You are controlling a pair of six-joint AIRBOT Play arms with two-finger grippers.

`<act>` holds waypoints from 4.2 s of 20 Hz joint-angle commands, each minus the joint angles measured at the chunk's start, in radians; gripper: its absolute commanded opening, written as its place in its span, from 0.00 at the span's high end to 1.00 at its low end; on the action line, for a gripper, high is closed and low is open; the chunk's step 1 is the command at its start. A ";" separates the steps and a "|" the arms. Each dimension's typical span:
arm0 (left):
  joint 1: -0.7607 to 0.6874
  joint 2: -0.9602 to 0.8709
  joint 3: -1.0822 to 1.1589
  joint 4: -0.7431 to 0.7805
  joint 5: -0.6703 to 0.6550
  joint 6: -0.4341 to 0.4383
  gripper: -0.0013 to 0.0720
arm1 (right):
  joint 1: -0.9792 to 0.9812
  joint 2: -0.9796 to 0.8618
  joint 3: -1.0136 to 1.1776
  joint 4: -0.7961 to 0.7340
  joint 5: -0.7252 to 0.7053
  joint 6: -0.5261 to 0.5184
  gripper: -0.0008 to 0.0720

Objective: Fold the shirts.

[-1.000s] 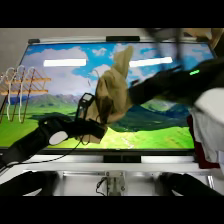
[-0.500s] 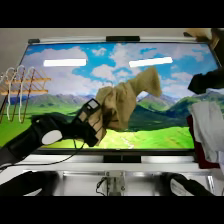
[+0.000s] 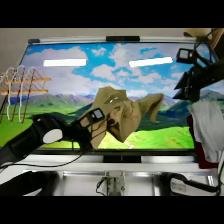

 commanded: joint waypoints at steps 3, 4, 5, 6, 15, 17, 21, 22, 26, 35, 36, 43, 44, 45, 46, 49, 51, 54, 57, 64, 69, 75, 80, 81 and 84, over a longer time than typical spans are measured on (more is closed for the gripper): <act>0.006 -0.017 0.001 0.002 -0.021 0.029 0.93 | 0.051 -0.055 0.000 0.035 -0.004 -0.138 0.31; 0.006 -0.018 0.001 0.003 -0.021 0.030 0.93 | 0.068 -0.061 0.000 0.034 -0.004 -0.138 0.31; 0.006 -0.018 0.001 0.003 -0.021 0.029 0.93 | 0.085 -0.065 0.000 0.033 -0.001 -0.138 0.31; 0.006 -0.018 0.001 0.003 -0.021 0.029 0.93 | 0.099 -0.069 0.000 0.016 0.000 -0.138 0.31; 0.006 -0.018 0.001 0.003 -0.020 0.030 0.93 | 0.191 -0.135 -0.003 0.003 0.010 -0.138 0.31; 0.006 -0.018 0.001 0.003 -0.021 0.029 0.93 | 0.203 -0.161 -0.004 -0.010 0.028 -0.137 0.31; 0.006 -0.018 0.001 0.003 -0.020 0.033 0.93 | 0.204 -0.189 -0.006 -0.008 0.029 -0.137 0.31; 0.006 -0.018 0.001 0.003 -0.021 0.033 0.93 | 0.203 -0.189 -0.017 -0.008 0.029 -0.137 0.31; 0.006 -0.018 0.001 0.003 -0.021 0.034 0.93 | 0.211 -0.189 -0.108 0.000 0.039 -0.137 0.42; 0.047 -0.017 0.007 0.134 -0.025 0.025 0.11 | 0.213 -0.151 -0.115 -0.006 0.063 -0.016 0.91; 0.067 -0.017 0.018 0.178 -0.033 0.016 0.11 | 0.213 -0.140 -0.115 -0.005 0.065 -0.004 0.91; 0.344 -0.012 0.187 0.345 -0.093 0.008 0.11 | 0.214 -0.025 -0.115 0.027 0.082 0.085 0.91; 0.395 -0.008 0.212 0.345 -0.100 -0.020 0.11 | 0.214 -0.006 -0.115 0.029 0.082 0.098 0.91; 0.441 -0.002 0.227 0.344 -0.103 -0.069 0.11 | 0.214 0.013 -0.115 0.037 0.082 0.105 0.91; 0.474 0.004 0.229 0.338 -0.103 -0.128 0.11 | 0.214 0.032 -0.115 0.044 0.082 0.119 0.91; 0.521 0.006 0.204 0.154 -0.124 -0.219 0.11 | 0.214 0.089 -0.115 0.073 0.080 0.170 0.91; 0.504 0.009 0.144 -0.014 -0.071 -0.252 0.17 | 0.214 0.125 -0.115 0.072 0.069 0.192 0.91; 0.413 0.034 0.008 -0.130 0.100 -0.342 0.16 | 0.214 0.159 -0.115 0.071 0.052 0.234 0.91; 0.253 0.040 -0.094 -0.200 0.301 -0.380 0.16 | 0.214 0.159 -0.115 0.072 0.051 0.274 0.91; 0.014 -0.065 -0.122 -0.125 0.545 -0.428 0.16 | 0.214 0.159 -0.115 0.072 0.052 0.276 0.91; 0.010 -0.188 -0.122 -0.089 0.692 -0.497 0.17 | 0.214 0.159 -0.115 0.072 0.051 0.276 0.91; 0.054 -0.250 -0.122 -0.089 0.705 -0.512 0.79 | 0.214 0.159 -0.115 0.072 0.051 0.276 0.91; 0.118 -0.249 -0.122 -0.080 0.648 -0.511 0.92 | 0.214 0.159 -0.115 0.072 0.051 0.276 0.91; 0.124 -0.241 -0.121 -0.059 0.621 -0.511 0.92 | 0.214 0.159 -0.115 0.072 0.051 0.276 0.91; 0.122 -0.170 -0.121 0.042 0.505 -0.511 0.92 | 0.214 0.159 -0.115 0.072 0.051 0.276 0.91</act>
